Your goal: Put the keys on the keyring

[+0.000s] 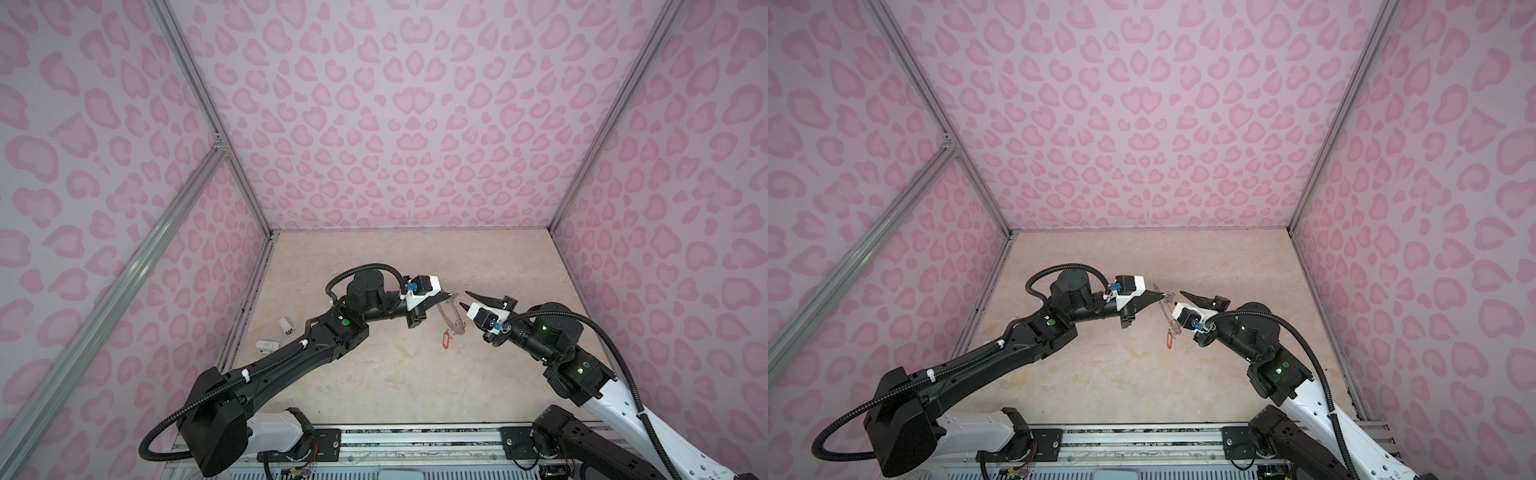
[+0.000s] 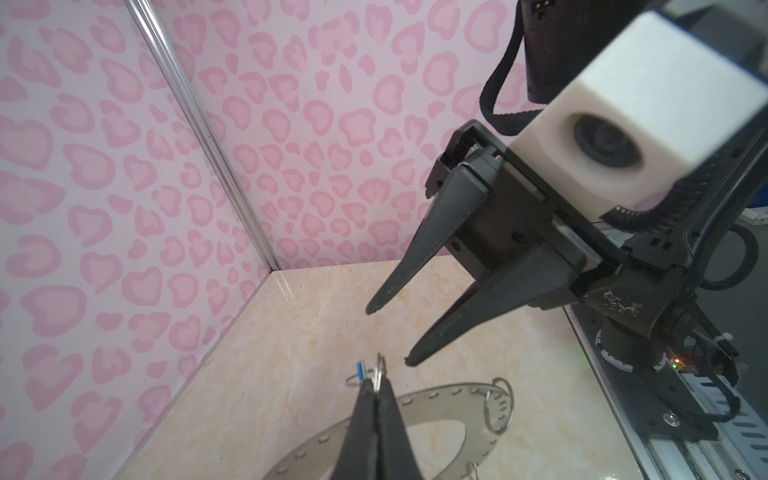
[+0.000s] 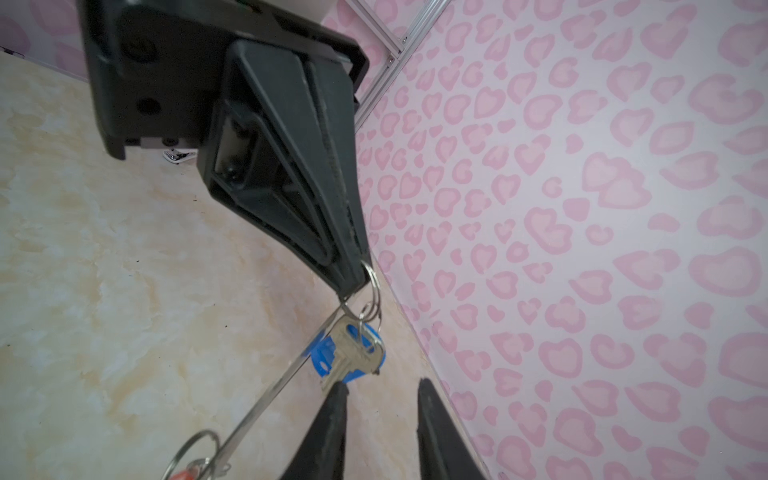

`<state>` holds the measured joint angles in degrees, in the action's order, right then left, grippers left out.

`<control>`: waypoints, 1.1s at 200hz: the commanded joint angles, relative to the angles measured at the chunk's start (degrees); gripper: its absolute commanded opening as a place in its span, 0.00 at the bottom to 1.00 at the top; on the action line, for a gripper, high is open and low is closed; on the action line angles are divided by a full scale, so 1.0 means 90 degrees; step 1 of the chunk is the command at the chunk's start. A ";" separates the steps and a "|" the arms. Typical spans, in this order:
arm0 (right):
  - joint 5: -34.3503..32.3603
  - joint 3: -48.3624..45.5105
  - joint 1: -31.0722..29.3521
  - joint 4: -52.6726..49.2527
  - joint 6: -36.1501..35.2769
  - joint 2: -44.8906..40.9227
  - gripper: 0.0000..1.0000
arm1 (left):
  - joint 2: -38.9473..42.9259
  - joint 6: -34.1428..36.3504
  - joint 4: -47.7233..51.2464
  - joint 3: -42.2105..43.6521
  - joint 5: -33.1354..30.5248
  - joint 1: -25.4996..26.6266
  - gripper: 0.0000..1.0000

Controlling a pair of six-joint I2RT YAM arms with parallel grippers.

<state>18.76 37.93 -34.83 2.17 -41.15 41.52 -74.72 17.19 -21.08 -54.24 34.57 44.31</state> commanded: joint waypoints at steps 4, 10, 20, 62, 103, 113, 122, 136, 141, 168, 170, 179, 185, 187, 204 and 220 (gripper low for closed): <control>0.0266 0.0076 -0.0070 0.0252 -0.0085 0.0081 0.27 | 0.0090 -0.0048 -0.0177 -0.0099 0.0087 -0.0005 0.03; 0.0283 0.0105 -0.0101 0.0229 -0.0135 0.0120 0.26 | 0.0098 -0.0059 -0.0168 -0.0102 0.0080 -0.0002 0.03; 0.0228 0.0122 -0.0165 0.0269 -0.0179 0.0175 0.25 | 0.0094 -0.0058 -0.0149 -0.0116 0.0085 -0.0002 0.03; -0.0070 0.0248 -0.0316 0.0224 -0.0384 0.0440 0.20 | 0.0101 -0.0074 -0.0119 -0.0137 0.0085 0.0003 0.03; -0.0380 0.0275 -0.0381 0.0314 -0.0408 0.0557 0.16 | 0.0069 -0.0103 -0.0128 -0.0165 0.0095 0.0001 0.03; -0.0446 0.0282 -0.0381 0.0315 -0.0438 0.0572 0.15 | 0.0059 -0.0112 -0.0136 -0.0181 0.0102 -0.0002 0.03; -0.0469 0.0268 -0.0390 0.0343 -0.0445 0.0573 0.14 | 0.0038 -0.0123 -0.0138 -0.0201 0.0105 0.0002 0.03; -0.0524 0.0248 -0.0388 0.0423 -0.0409 0.0580 0.13 | 0.0012 -0.0142 -0.0158 -0.0226 0.0112 0.0000 0.03; -0.0540 0.0248 -0.0387 0.0439 -0.0426 0.0587 0.12 | 0.0004 -0.0149 -0.0161 -0.0231 0.0113 -0.0001 0.03; -0.0651 0.0229 -0.0395 0.0517 -0.0423 0.0593 0.09 | -0.0044 -0.0188 -0.0177 -0.0253 0.0134 0.0000 0.03; -0.0662 0.0221 -0.0395 0.0532 -0.0420 0.0592 0.09 | -0.0052 -0.0193 -0.0177 -0.0253 0.0127 0.0006 0.03; -0.0697 0.0200 -0.0393 0.0586 -0.0391 0.0575 0.08 | -0.0055 -0.0195 -0.0177 -0.0258 0.0116 0.0003 0.03; -0.0703 0.0187 -0.0389 0.0598 -0.0389 0.0564 0.08 | -0.0064 -0.0210 -0.0185 -0.0263 0.0109 -0.0007 0.03; -0.0699 0.0182 -0.0388 0.0598 -0.0379 0.0556 0.08 | -0.0064 -0.0211 -0.0186 -0.0263 0.0113 0.0002 0.03; -0.0707 0.0122 -0.0383 0.0619 -0.0365 0.0505 0.10 | -0.0062 -0.0220 -0.0177 -0.0272 0.0106 0.0007 0.03; -0.0672 0.0104 -0.0356 0.0559 -0.0333 0.0475 0.19 | -0.0069 -0.0220 -0.0175 -0.0282 0.0133 -0.0003 0.03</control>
<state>13.30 39.48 -38.24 5.17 -44.71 46.11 -75.11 15.57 -20.69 -55.77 34.70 44.31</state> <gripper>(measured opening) 0.134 0.049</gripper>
